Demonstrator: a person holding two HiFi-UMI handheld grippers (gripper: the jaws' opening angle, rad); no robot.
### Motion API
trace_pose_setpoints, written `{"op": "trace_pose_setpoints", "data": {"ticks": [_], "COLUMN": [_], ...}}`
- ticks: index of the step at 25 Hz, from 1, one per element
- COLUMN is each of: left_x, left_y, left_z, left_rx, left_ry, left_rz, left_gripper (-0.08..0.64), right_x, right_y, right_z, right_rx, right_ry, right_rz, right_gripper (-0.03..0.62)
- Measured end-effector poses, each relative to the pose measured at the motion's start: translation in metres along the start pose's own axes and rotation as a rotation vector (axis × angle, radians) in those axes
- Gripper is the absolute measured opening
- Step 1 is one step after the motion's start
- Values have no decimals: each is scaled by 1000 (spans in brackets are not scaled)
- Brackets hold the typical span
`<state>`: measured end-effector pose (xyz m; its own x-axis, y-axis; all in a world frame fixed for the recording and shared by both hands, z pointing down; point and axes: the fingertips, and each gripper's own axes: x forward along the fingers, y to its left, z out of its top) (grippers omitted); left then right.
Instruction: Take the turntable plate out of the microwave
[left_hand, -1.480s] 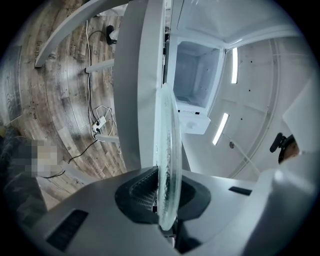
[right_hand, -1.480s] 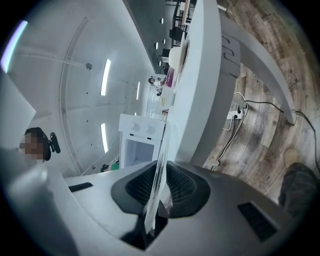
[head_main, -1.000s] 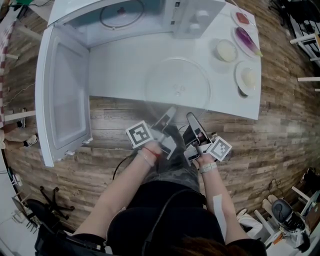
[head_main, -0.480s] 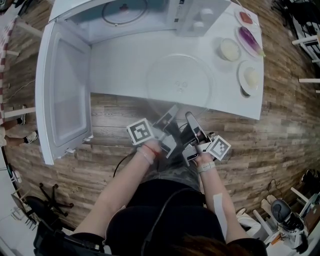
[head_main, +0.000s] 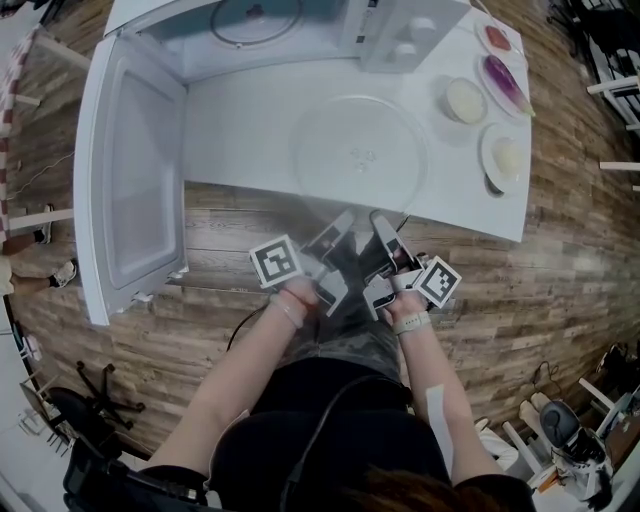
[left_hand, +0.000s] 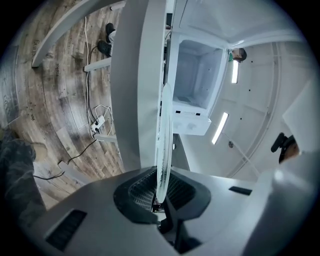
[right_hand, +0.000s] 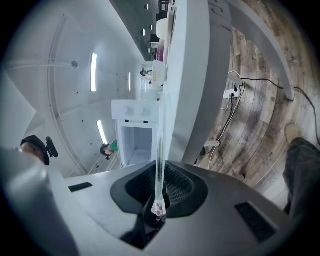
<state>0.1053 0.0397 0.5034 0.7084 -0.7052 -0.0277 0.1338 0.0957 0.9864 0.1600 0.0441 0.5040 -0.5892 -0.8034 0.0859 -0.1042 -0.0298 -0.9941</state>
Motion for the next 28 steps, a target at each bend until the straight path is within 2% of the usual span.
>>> {"op": "trace_pose_setpoints", "data": {"ticks": [11, 19, 25, 28], "left_x": [4, 4, 3, -1], "left_y": [-3, -4, -4, -4], "left_z": [8, 9, 10, 12], "left_rx": [-36, -44, -73, -51], "left_ry": [-47, -50, -59, -68], "left_rz": [-24, -30, -43, -37], "left_gripper": [33, 34, 34, 34], "right_x": [6, 2, 1, 4], "right_y": [4, 6, 5, 4], "right_z": [-2, -22, -23, -24], "right_rx": [-26, -5, -9, 7], "right_ry": [35, 93, 88, 82], "right_rz": [7, 26, 22, 21], "right_gripper": [55, 55, 55, 54]}}
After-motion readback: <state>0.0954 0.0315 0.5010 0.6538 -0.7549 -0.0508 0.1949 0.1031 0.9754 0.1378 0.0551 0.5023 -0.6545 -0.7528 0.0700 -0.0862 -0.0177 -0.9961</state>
